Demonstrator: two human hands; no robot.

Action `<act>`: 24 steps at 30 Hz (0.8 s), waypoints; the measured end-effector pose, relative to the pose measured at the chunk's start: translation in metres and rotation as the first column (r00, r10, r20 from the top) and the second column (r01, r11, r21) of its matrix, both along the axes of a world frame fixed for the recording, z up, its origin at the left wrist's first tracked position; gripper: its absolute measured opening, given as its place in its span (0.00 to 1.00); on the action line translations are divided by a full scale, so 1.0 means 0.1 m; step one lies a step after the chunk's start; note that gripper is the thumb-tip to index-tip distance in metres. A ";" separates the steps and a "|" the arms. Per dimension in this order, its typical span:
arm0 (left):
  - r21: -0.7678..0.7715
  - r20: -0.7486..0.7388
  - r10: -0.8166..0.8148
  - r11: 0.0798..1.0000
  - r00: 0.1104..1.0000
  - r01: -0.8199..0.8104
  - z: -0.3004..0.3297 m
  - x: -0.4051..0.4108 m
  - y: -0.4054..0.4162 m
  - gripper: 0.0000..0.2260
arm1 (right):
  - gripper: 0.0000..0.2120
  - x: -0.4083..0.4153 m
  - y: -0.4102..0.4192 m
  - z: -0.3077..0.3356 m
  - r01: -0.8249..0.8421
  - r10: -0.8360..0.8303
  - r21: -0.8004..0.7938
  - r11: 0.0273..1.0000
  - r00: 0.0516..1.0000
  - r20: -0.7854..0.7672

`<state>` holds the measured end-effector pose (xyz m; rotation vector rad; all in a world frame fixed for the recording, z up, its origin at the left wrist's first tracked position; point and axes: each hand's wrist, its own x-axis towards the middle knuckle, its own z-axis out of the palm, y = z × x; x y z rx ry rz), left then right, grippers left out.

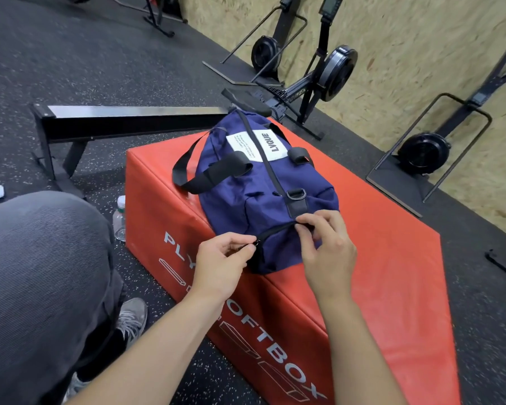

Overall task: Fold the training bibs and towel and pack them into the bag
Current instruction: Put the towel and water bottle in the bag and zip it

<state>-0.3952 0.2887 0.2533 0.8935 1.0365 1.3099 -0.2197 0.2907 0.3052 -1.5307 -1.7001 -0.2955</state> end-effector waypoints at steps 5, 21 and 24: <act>0.005 0.026 -0.017 1.000 1.000 0.017 -0.03 -0.04 0.00 0.09 | 0.16 -0.16 -0.04 -0.11 -0.178 0.204 -0.197 0.964 0.972 0.120; -0.098 0.075 -0.036 0.994 0.997 0.043 -0.27 -0.07 -0.02 0.07 | 0.05 -0.33 0.03 -0.16 0.011 -0.010 -0.125 0.992 1.000 0.007; -0.113 0.104 -0.050 0.992 0.993 0.062 -0.27 -0.06 -0.02 0.07 | 0.06 -0.31 0.08 -0.12 0.019 -0.024 -0.100 0.995 0.999 -0.042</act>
